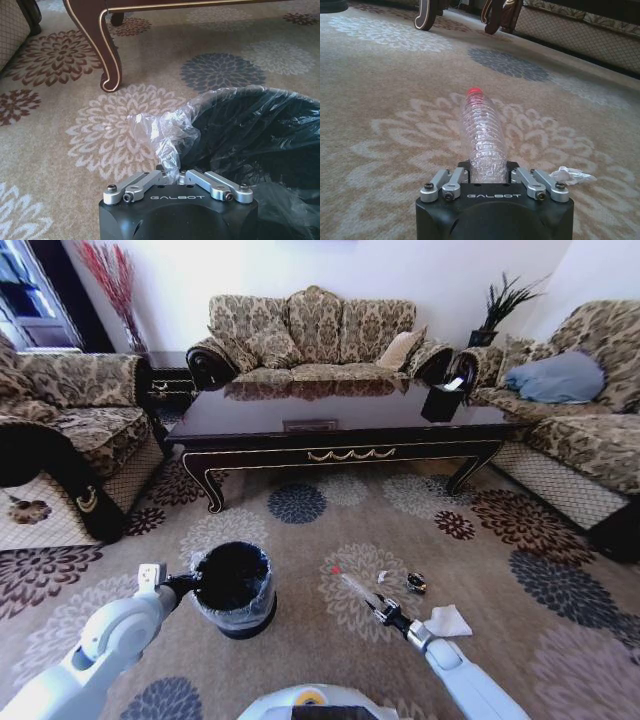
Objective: Move to the front of the table and pick up the trash from the floor, then place it into the trash bin.
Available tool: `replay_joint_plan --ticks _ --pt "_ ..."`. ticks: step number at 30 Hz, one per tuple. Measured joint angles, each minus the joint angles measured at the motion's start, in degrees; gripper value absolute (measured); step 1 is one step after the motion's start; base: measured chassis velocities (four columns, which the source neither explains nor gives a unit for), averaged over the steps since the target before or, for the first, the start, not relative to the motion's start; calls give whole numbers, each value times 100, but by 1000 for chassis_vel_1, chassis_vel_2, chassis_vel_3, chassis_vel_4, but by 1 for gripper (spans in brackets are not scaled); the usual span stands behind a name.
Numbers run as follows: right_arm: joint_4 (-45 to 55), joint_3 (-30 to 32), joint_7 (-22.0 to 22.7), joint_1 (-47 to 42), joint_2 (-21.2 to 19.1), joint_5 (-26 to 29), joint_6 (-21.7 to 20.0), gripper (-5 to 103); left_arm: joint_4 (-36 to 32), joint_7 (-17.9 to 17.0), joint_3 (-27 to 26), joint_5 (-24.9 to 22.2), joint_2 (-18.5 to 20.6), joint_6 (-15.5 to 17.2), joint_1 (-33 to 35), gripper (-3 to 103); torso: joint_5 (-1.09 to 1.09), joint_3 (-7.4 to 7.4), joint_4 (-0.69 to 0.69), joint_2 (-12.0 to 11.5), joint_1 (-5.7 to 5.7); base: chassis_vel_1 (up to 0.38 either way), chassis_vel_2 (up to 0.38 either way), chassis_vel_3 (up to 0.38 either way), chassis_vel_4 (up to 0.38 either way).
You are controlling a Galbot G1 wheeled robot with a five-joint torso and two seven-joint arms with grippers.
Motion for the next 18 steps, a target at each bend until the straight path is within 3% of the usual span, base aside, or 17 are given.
replay_joint_plan --ticks 6,9,15,18 --pt "509 396 -8 -305 -175 53 69 27 -27 22 229 -16 219 0 -133 3 1 0 0 0 0 0 0 0 0" --pt "1551 782 -4 -803 -481 439 -9 27 -7 88 573 -97 517 0 -327 3 -3 0 -7 0 0 0 0 0 0" --pt "2814 910 89 -1192 -759 927 -240 27 10 119 863 -124 725 -1 -552 3 1 0 5 0 0 0 0 0 0" --pt "3873 1167 184 -1680 -811 1083 -399 27 149 121 1500 -71 867 -1 -1113 3 -2 0 0 0 0 0 0 0 0"
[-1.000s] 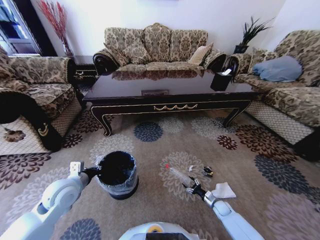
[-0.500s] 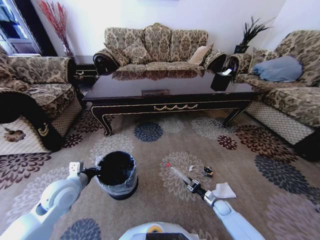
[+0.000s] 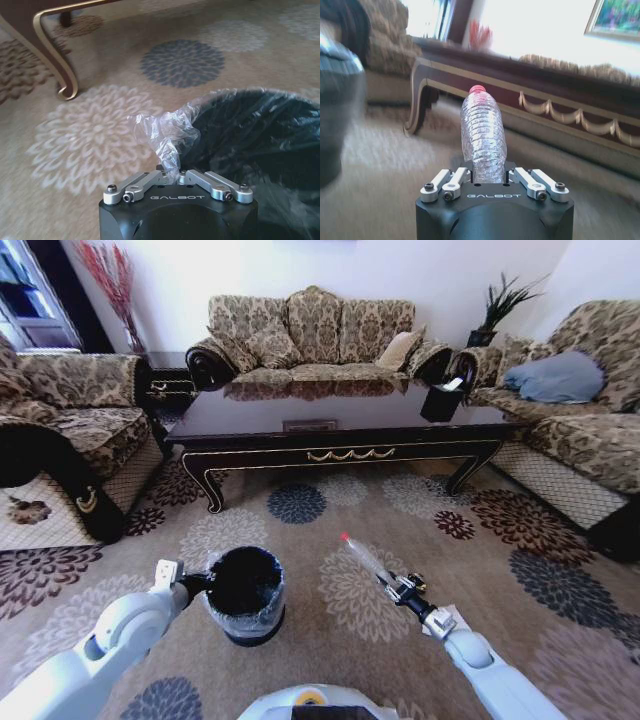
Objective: Move to the front of the table and pick up the trash from the floor, then place it into the trash bin.
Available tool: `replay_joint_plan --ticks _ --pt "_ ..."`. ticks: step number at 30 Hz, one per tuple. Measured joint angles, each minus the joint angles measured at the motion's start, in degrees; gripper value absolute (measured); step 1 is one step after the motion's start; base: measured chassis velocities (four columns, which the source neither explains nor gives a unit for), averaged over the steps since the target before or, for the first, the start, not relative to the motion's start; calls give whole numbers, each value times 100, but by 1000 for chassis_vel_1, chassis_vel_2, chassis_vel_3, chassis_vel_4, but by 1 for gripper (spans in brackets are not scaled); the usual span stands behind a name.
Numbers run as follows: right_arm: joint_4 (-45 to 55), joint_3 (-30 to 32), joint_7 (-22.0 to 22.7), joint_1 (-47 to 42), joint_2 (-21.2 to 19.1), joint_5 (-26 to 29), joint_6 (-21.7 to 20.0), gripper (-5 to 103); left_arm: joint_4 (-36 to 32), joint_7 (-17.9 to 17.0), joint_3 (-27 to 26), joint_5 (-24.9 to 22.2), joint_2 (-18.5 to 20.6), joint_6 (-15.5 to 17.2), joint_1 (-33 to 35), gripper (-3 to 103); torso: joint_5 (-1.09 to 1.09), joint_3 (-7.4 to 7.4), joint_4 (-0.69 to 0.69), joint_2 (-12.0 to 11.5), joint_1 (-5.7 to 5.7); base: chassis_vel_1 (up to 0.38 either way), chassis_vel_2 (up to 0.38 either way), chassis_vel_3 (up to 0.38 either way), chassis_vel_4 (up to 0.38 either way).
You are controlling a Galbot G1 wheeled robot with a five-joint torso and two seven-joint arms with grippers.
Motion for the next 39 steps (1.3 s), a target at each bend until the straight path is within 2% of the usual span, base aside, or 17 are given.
replay_joint_plan --ticks 2,4,7,8,11,18,21,23,25,34,35,36,38,39 --pt "750 139 90 -337 -5 70 -104 27 135 -13 549 -7 7 -2 -572 3 2 -1 -2 1 0 0 0 0 0" --pt "920 160 111 -425 -5 79 -125 27 178 -25 717 -5 2 -5 -725 3 1 -1 -3 0 0 0 0 0 0" --pt "1654 213 189 -837 16 48 -257 27 389 -99 1655 -117 -110 -33 -1552 3 0 0 -1 0 0 0 0 0 0" --pt "1654 213 189 -837 16 48 -257 27 389 -99 1655 -117 -110 -33 -1552 3 0 0 -1 0 0 0 0 0 0" --pt "2178 212 239 -1129 56 7 -365 27 462 -205 2314 -346 -298 -42 -2193 3 1 0 -3 0 0 0 0 0 0" --pt "2230 183 151 -1270 68 -48 -354 27 636 -300 2959 -450 -679 -96 -2849 3 3 0 0 0 0 0 0 0 0" --pt "2366 131 170 -1318 97 -8 -388 27 786 -415 3473 -456 -997 -112 -3193 3 2 0 0 0 0 0 0 0 0" --pt "2402 122 175 -1326 102 -5 -401 27 813 -430 3558 -461 -1031 -111 -3251 3 1 0 -1 0 -1 0 0 0 0" --pt "2513 85 190 -1362 114 13 -438 27 949 -488 3943 -447 -1108 -113 -3469 3 3 0 -2 0 0 0 0 0 0" --pt "2504 2 161 -1509 171 -233 -407 27 1157 -652 4289 -446 -1463 -113 -3704 3 2 0 -1 0 -1 0 0 0 0" --pt "2443 -7 129 -1530 194 -299 -372 25 1159 -680 4334 -455 -1519 -110 -3731 3 2 0 -2 0 -1 0 0 0 0" --pt "2394 -21 104 -1549 216 -339 -342 28 1157 -689 4374 -462 -1524 -107 -3751 3 1 0 -2 0 -1 0 0 0 0" --pt "2367 -35 98 -1560 229 -355 -330 28 1148 -695 4410 -461 -1508 -105 -3762 3 1 0 -3 0 -1 0 0 0 0" --pt "2341 -42 98 -1564 242 -368 -324 34 1137 -700 4430 -457 -1484 -104 -3765 3 2 0 -3 0 -1 0 0 0 0"
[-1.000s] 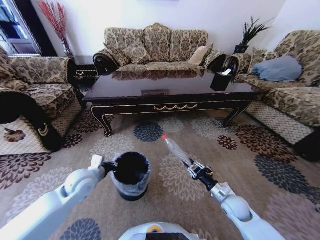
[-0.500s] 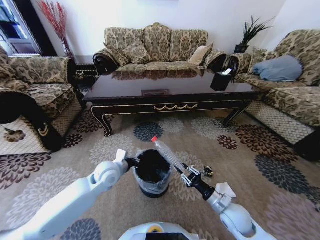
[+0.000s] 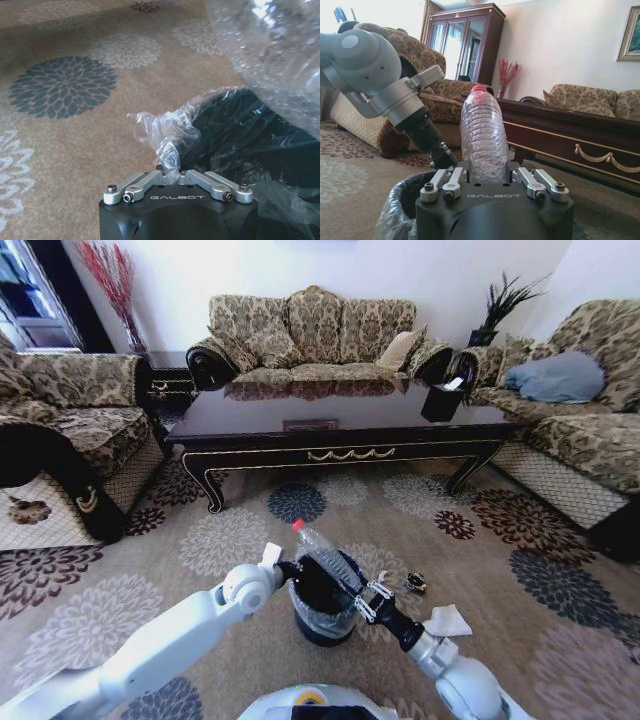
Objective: Move to the front of the table and pick up the trash from the floor, then place it into the trash bin.
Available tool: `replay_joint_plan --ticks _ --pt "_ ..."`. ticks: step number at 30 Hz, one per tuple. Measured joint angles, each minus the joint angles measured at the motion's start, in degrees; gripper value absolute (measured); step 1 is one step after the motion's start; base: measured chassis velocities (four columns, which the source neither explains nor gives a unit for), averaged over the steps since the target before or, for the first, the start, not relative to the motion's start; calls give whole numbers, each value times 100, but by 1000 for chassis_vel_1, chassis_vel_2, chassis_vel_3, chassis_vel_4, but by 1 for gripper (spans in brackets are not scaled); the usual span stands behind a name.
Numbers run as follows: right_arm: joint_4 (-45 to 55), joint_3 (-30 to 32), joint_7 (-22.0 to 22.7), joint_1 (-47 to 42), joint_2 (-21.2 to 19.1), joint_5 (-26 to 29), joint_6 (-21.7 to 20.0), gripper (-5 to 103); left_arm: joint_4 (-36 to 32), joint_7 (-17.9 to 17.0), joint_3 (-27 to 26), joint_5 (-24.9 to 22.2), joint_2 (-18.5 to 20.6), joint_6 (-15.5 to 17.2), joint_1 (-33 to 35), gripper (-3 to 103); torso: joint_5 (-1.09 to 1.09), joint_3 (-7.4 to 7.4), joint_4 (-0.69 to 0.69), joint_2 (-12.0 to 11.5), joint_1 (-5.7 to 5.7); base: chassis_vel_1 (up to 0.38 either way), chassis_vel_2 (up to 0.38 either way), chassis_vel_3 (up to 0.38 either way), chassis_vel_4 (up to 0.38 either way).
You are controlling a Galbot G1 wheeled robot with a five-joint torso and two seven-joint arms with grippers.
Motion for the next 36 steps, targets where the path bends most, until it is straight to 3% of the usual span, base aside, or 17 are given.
replay_joint_plan --ticks 3,9,15,19,26,34,36 --pt "-72 3 6 16 25 -13 9 50 -59 -12 -67 16 97 9 116 3 0 0 3 0 0 0 0 0 0" --pt "-87 -11 21 67 22 16 -11 67 -117 7 -245 31 175 11 238 3 -1 0 3 0 0 0 0 0 0" --pt "-88 -43 46 66 43 18 -44 93 8 41 -566 169 -39 12 363 3 -1 0 1 0 0 0 0 0 0" --pt "-87 -9 56 36 44 34 -44 99 9 65 -652 187 -44 10 444 3 0 0 0 0 0 0 0 0 0" --pt "-404 155 211 217 71 261 -50 100 -53 141 -1068 270 79 8 769 3 -2 0 0 0 0 0 0 0 0" --pt "-2302 425 712 1291 186 878 -67 100 -321 310 -2437 426 543 -46 1882 3 0 0 5 0 0 0 0 0 0" --pt "-2564 435 743 1371 196 944 -68 100 -344 323 -2566 448 569 -56 1973 3 0 0 5 0 0 0 0 0 0"
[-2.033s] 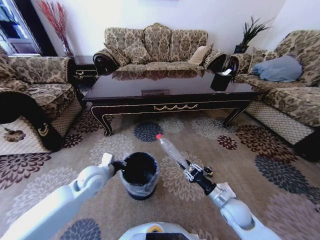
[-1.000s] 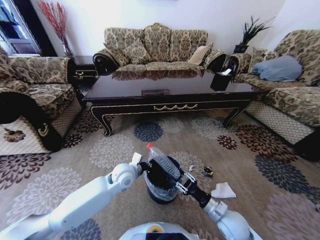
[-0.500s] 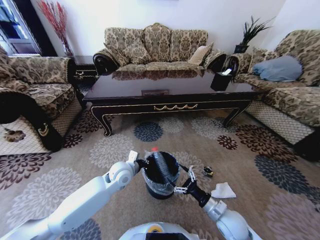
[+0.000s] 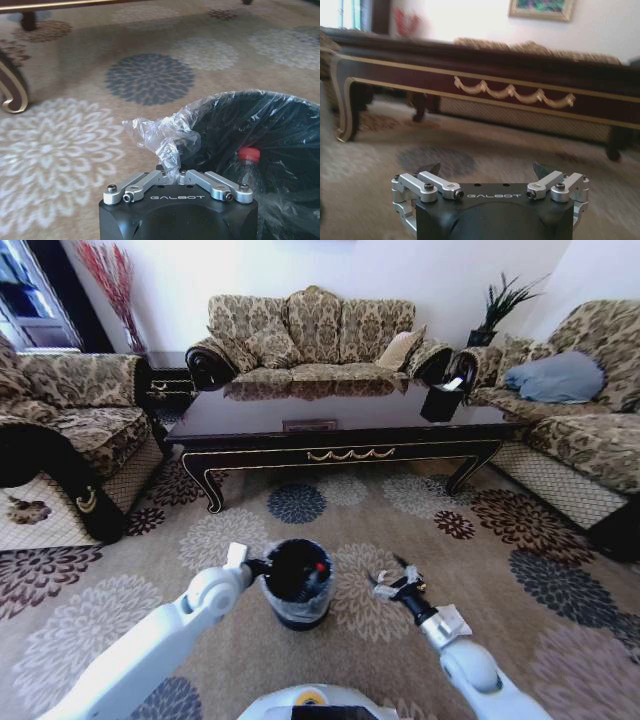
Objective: Move to the front of the table and pick up the trash from the floor, then place it into the trash bin.
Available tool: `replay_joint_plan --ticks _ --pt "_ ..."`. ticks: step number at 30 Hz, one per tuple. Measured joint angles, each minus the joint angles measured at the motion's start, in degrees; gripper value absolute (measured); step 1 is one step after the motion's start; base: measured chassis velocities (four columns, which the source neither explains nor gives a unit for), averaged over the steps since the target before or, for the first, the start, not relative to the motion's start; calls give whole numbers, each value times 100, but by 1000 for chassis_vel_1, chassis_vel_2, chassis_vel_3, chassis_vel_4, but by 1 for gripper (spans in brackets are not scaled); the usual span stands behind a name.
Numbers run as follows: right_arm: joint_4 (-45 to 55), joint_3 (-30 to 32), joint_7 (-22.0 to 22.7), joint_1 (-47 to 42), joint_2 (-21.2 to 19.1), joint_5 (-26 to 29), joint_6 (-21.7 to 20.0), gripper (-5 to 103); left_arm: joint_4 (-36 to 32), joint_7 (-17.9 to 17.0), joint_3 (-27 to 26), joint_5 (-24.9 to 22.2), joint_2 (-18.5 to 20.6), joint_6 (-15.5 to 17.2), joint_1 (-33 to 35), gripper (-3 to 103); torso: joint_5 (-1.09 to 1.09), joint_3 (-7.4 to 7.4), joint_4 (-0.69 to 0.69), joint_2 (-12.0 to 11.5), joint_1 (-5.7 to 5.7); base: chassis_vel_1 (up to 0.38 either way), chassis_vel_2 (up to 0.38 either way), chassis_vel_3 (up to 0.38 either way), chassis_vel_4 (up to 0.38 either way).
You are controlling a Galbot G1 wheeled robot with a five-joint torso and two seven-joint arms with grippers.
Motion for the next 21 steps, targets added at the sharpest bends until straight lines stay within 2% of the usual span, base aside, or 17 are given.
replay_joint_plan --ticks 3,5,9,21 --pt "-772 38 48 142 67 137 45 100 -99 26 -320 17 43 -68 232 3 1 0 -4 0 0 0 0 0 0" --pt "-910 52 61 159 81 161 66 100 -111 25 -359 19 40 -75 252 3 1 0 -4 0 0 0 0 0 0" --pt "-1814 191 102 186 158 222 322 100 -149 10 -584 87 -14 -100 301 3 0 0 -4 0 0 0 0 0 0" --pt "-3122 409 119 195 288 409 641 100 -214 -34 -920 -20 76 -23 467 3 0 0 -3 0 0 0 0 0 0"
